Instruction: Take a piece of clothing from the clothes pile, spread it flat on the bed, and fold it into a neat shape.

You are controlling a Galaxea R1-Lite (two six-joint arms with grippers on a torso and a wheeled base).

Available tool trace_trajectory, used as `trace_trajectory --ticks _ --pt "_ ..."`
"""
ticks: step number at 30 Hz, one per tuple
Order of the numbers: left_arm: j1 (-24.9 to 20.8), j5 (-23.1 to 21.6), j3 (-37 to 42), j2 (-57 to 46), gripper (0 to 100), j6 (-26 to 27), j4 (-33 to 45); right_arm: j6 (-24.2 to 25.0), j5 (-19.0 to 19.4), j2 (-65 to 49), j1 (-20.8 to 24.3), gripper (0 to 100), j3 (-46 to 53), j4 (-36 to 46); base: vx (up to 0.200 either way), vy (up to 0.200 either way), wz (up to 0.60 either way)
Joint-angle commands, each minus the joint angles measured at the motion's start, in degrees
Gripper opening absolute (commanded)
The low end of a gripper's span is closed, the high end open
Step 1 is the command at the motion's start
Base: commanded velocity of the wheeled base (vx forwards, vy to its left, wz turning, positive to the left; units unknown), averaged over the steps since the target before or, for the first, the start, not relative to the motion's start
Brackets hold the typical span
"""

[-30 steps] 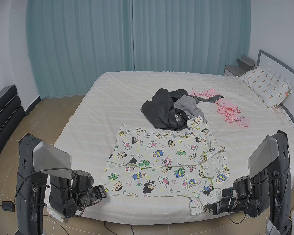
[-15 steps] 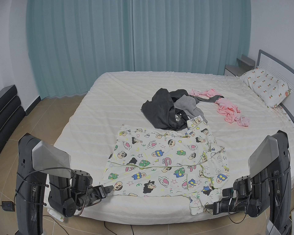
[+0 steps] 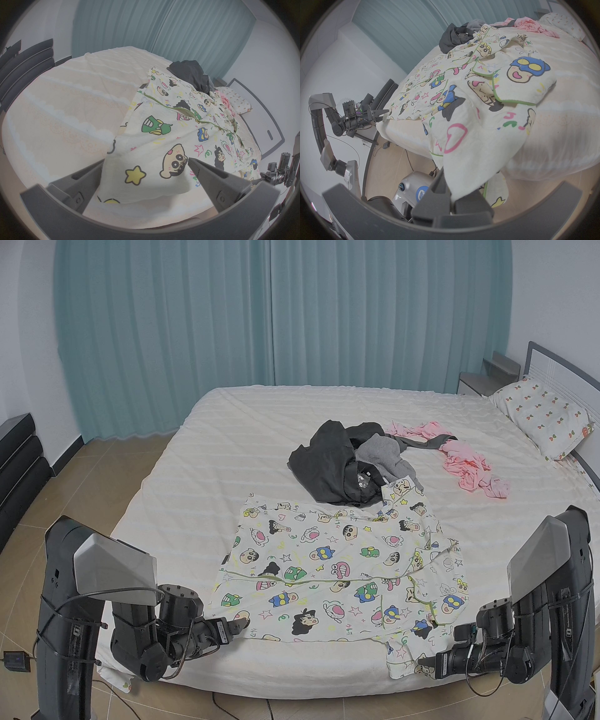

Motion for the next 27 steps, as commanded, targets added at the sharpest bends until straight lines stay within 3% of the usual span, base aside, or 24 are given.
trace_trajectory --ticks 1,12,19,27 --pt "-0.18 0.04 -0.6 0.18 0 0.19 0.98 0.15 0.04 -0.6 0.11 0 -0.09 -0.87 0.0 0.0 0.0" --pt "-0.01 1.62 -1.48 -2.45 0 -1.13 1.68 3.93 0.04 -2.8 0.02 0 -0.44 -0.87 0.0 0.0 0.0" --pt "-0.01 2.85 0.55 -10.54 0 -5.26 1.77 7.09 0.3 -6.67 -0.41 0 -0.18 -0.87 0.0 0.0 0.0" --pt "-0.01 2.94 1.69 -15.9 0 -5.52 1.77 12.54 3.91 -14.05 -0.77 0 -0.71 -0.87 0.0 0.0 0.0"
